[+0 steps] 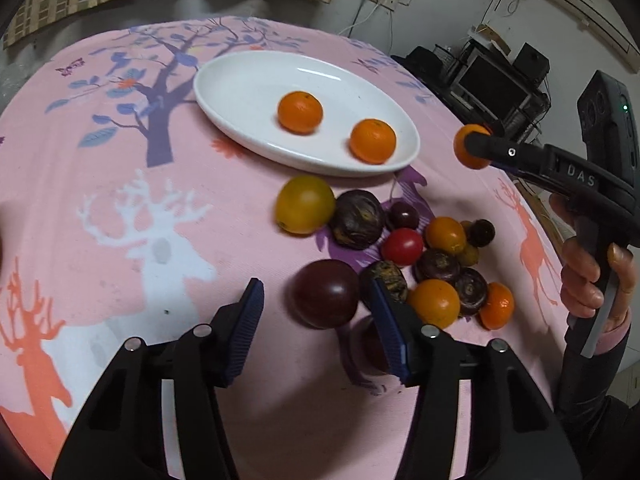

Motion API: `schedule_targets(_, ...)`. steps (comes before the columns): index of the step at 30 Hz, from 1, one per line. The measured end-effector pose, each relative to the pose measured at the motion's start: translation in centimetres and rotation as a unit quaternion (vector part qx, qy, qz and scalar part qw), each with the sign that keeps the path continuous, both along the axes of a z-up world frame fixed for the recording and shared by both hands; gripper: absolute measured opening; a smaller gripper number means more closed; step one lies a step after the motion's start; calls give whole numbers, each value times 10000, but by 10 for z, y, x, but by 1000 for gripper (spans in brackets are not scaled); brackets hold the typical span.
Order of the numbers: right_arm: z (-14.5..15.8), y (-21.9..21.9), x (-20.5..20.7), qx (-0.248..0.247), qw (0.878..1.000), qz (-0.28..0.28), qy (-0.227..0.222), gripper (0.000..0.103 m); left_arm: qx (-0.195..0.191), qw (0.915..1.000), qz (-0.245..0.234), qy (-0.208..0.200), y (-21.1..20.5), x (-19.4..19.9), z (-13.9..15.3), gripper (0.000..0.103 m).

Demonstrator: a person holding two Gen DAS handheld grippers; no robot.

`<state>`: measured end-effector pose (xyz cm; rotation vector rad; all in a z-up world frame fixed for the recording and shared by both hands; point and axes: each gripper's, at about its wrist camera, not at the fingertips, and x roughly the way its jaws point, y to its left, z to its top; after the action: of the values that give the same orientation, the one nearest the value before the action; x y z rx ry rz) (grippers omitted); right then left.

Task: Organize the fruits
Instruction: 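Grasp another mandarin with the right tool and lift it toward the plate, then lower the mandarin onto the plate and open the right tool, then grasp a dark red plum with the left tool while the right tool grasps a mandarin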

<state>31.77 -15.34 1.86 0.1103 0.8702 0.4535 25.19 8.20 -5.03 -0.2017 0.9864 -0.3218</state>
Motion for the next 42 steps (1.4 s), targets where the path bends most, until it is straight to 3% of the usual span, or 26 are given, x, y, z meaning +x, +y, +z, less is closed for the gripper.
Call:
schedule_targets(3, 2, 1, -2, -2, 10000, 25, -18, 40, 29, 10000, -56, 45, -9, 1, -4, 52)
schedule_targets(8, 1, 2, -4, 14, 10000, 48, -34, 40, 104, 9998, 97, 141, -9, 5, -10, 38)
schedule_targets(12, 1, 3, -4, 62, 9999, 66, -75, 40, -165, 9993, 218, 237, 1, 9, -9, 36)
schedule_targets(15, 2, 4, 1, 188, 9996, 90, -164, 40, -233, 9993, 292, 6, 5, 19, 12, 36)
schedule_targets(20, -2, 15, 37, 177, 9995, -31, -255, 40, -149, 9967, 531, -597, 7, 71, 49, 36)
schedule_targets(27, -23, 34, 82, -24, 10000, -39, -67, 41, 279, 9943, 1004, -228, 2, 137, 20, 37)
schedule_targets(28, -24, 35, 83, -52, 9999, -55, -70, 50, 331, 9937, 1063, -155, 2, 139, 17, 40)
schedule_targets(29, -24, 36, 83, -62, 9999, -66, -53, 61, 343, 9930, 1116, -149, 2, 137, 16, 52)
schedule_targets(33, -7, 24, 59, -85, 9997, -84, -222, 61, 621, 9889, 1205, -603, 2, 109, 35, 86)
schedule_targets(37, 11, 3, 11, -148, 9981, -159, -573, 64, 668, 9901, 899, -843, 0, 63, 53, 87)
schedule_targets(42, -2, -25, -71, -166, 9971, -105, -734, 65, 682, 9904, 686, -986, 2, -4, 43, 95)
